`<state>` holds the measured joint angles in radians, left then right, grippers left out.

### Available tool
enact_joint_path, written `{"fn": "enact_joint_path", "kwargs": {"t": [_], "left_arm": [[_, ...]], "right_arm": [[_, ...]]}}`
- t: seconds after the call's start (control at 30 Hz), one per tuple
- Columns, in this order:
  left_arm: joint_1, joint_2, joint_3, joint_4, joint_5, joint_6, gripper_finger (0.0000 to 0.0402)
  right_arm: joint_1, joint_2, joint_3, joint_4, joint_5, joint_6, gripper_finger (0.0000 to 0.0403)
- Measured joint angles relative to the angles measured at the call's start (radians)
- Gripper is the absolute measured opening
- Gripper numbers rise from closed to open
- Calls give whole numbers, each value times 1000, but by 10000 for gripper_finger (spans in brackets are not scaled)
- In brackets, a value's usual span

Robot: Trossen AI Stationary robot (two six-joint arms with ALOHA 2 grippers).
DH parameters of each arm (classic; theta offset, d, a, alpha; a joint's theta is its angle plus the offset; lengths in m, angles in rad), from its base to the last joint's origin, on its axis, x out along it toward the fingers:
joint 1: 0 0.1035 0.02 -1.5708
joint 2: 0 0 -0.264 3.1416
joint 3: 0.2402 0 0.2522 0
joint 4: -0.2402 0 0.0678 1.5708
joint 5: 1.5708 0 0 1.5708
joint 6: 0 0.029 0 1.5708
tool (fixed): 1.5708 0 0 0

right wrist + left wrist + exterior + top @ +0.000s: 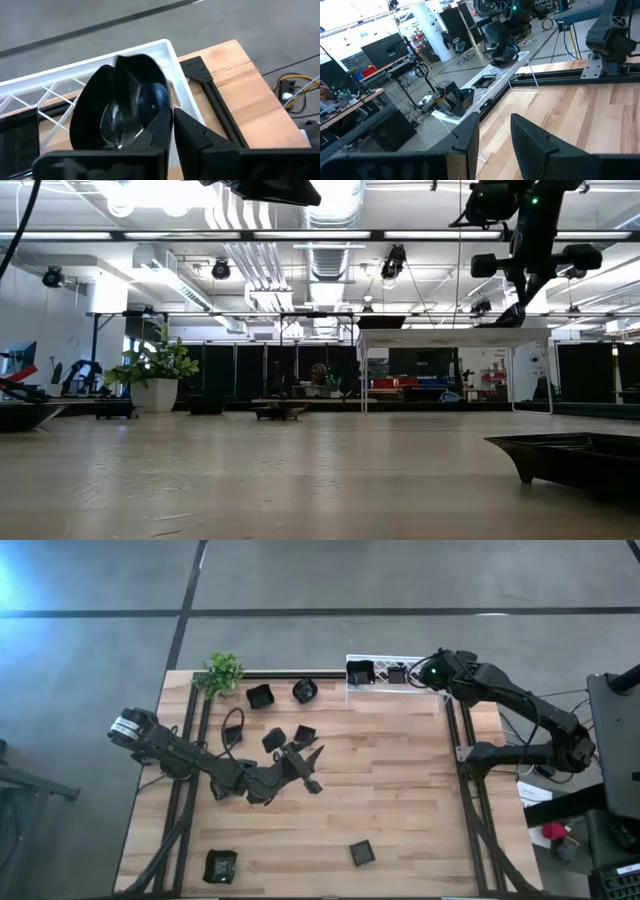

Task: Pick & Place Mini shaped plates
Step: Stack the black leaf-shaped plate on top of the black leaf-shaped plate on the shelf

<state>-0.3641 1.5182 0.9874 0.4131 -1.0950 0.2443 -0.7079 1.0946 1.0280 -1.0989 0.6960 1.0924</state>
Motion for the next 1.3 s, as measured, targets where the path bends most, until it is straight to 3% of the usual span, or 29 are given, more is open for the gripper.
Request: {"fn": "enact_joint_path", "kwargs": {"t": [0.3, 0.47, 0.73, 0.93, 1.3], "left_arm": [[0, 0, 0, -1, -1, 0, 108], [0, 0, 0, -14, -3, 0, 108], [-4, -1, 0, -175, -3, -55, 108], [-29, -31, -1, -431, 36, -253, 108], [-46, -132, -1, -1024, 391, -842, 108]], "right_arm": [[0, -2, 13, 21, 7, -32, 84], [3, -22, 37, 19, -1, -152, 100], [68, -106, 94, 28, -210, -430, 72], [217, -167, 82, 36, -249, -532, 38], [535, -194, 41, 51, -143, -537, 9]]}}
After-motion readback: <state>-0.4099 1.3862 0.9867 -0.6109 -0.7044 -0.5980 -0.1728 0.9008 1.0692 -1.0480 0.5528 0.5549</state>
